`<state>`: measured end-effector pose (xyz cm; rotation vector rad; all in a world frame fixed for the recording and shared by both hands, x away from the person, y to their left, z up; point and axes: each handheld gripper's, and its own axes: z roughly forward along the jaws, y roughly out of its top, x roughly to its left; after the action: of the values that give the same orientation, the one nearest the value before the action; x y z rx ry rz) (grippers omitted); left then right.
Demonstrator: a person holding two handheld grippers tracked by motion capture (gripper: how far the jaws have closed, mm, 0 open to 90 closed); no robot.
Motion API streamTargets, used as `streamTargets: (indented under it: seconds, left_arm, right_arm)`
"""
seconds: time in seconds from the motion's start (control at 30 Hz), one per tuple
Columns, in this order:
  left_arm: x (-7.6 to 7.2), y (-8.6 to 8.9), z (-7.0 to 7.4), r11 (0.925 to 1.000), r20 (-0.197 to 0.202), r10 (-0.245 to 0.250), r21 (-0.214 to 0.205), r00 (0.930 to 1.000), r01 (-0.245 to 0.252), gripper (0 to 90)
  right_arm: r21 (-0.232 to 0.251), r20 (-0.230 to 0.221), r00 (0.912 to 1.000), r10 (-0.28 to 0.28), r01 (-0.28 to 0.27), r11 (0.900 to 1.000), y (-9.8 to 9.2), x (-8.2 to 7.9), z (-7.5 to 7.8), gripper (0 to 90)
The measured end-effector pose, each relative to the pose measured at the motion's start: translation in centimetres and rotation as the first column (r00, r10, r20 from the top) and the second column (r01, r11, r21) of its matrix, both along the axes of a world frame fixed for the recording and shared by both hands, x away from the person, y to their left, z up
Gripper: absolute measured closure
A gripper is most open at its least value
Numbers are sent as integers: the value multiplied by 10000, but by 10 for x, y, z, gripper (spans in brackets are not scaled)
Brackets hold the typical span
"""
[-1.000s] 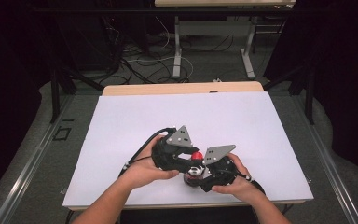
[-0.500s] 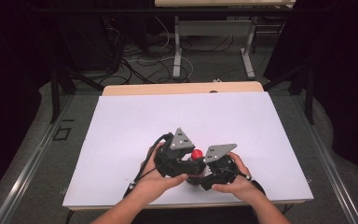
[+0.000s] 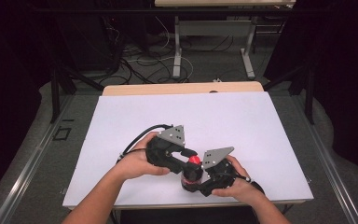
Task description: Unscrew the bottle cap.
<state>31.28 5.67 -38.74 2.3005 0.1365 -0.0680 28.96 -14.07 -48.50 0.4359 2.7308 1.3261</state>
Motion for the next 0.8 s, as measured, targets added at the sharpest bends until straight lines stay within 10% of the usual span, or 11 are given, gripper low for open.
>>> streamTargets:
  seconds: [0.2,0.33,0.4,0.57,0.6,0.73,0.8]
  left_arm:
    - [-9,-1,1,9948,499,1013,72,9936,-1018,611]
    - [-20,-5,0,9732,750,2300,-200,9703,-2291,612]
    - [-28,-9,-1,9467,733,3215,-463,9441,-3188,613]
    - [-46,-22,-7,8388,805,5442,-732,8351,-5395,612]
    - [-48,-24,-8,8301,983,5575,-750,8243,-5525,612]
    - [-52,-27,-7,8316,1111,5553,-660,8242,-5514,607]
    - [-48,-24,-5,8413,894,5405,-686,8366,-5362,597]
  right_arm:
    - [-45,-26,9996,-279,279,9996,-1,2,-1,290]
    - [-79,120,9970,-759,760,9971,-3,3,1,291]
    - [-110,114,9956,-933,934,9956,-3,3,2,290]
    - [-340,196,9889,-1472,1478,9884,-3,4,2,290]
    - [-394,206,9885,-1497,1504,9878,-2,5,1,290]
    - [-283,125,9904,-1378,1381,9900,-3,5,1,290]
    - [-167,39,9911,-1327,1328,9910,-4,4,2,290]
